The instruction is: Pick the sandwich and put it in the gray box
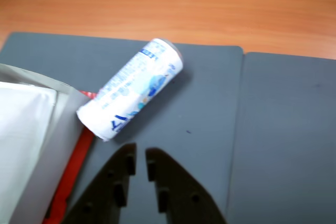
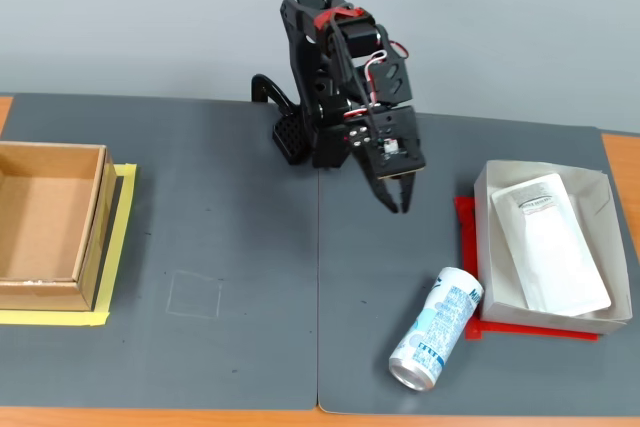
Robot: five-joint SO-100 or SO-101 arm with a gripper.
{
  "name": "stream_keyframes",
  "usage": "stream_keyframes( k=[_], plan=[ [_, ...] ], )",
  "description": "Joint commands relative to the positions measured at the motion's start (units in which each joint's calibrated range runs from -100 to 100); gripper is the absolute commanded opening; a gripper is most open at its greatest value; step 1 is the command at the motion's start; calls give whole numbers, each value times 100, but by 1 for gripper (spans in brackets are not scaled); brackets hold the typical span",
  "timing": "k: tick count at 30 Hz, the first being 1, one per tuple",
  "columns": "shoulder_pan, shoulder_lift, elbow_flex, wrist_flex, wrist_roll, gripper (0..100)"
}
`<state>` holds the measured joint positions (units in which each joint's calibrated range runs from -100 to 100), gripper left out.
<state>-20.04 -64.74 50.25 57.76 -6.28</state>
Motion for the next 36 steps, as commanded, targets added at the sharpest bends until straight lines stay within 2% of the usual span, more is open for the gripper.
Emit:
stream_keyframes(
  k=[1, 10, 22, 36],
  plan=[
    [479, -347, 371, -255, 140, 2],
    [1322, -1305, 1882, -464, 156, 2],
    [1322, -3450, 4098, -464, 161, 2],
    [1314, -3467, 4885, -464, 182, 2]
  ],
)
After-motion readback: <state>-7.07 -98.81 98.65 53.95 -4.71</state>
